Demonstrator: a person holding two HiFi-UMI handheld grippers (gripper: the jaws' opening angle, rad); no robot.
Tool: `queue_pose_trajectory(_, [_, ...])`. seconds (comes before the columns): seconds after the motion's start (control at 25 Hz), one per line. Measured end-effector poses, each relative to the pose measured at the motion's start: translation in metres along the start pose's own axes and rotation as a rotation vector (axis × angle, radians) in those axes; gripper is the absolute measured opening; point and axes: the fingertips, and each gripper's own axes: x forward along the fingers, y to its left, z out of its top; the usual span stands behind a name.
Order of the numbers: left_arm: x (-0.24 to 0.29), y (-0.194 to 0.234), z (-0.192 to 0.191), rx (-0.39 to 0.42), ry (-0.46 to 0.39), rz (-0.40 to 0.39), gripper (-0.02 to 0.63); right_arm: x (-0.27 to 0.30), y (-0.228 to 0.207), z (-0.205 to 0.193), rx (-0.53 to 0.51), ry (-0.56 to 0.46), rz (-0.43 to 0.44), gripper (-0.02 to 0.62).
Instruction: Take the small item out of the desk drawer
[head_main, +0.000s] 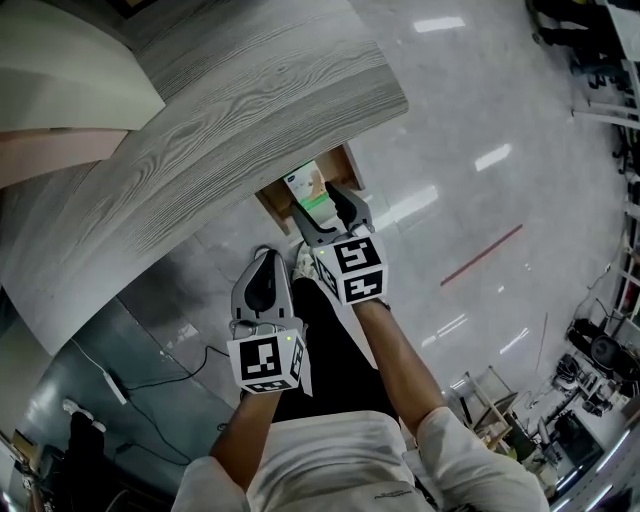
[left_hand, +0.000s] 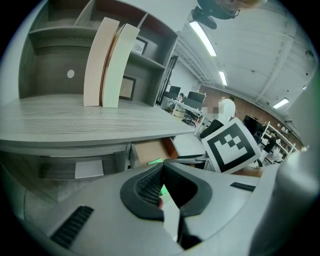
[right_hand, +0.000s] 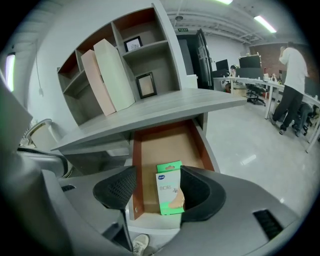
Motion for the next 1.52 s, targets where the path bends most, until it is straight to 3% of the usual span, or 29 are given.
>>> queue_pose_trajectory(0.24, [0.004, 0.008, -0.007, -0.009, -0.002, 0.019, 0.015, 0.018, -0.005, -0.011, 0.013, 0.041, -0.006, 0.307])
queue_pose_trajectory(0.6, [0.006, 0.011, -0.013, -0.027, 0.005, 0.035, 0.015, 0.038, -0.016, -0.019, -0.053, 0.096, -0.025, 0.359])
queue_pose_trajectory(0.88, [0.011, 0.018, -0.015, -0.001, 0.011, 0.051, 0.015, 0.056, -0.02, -0.022, -0.094, 0.132, -0.04, 0.36])
queue_pose_trajectory(1.52, [0.019, 0.023, -0.019, -0.024, 0.031, 0.066, 0.015, 0.079, -0.025, -0.036, -0.178, 0.237, -0.045, 0.37])
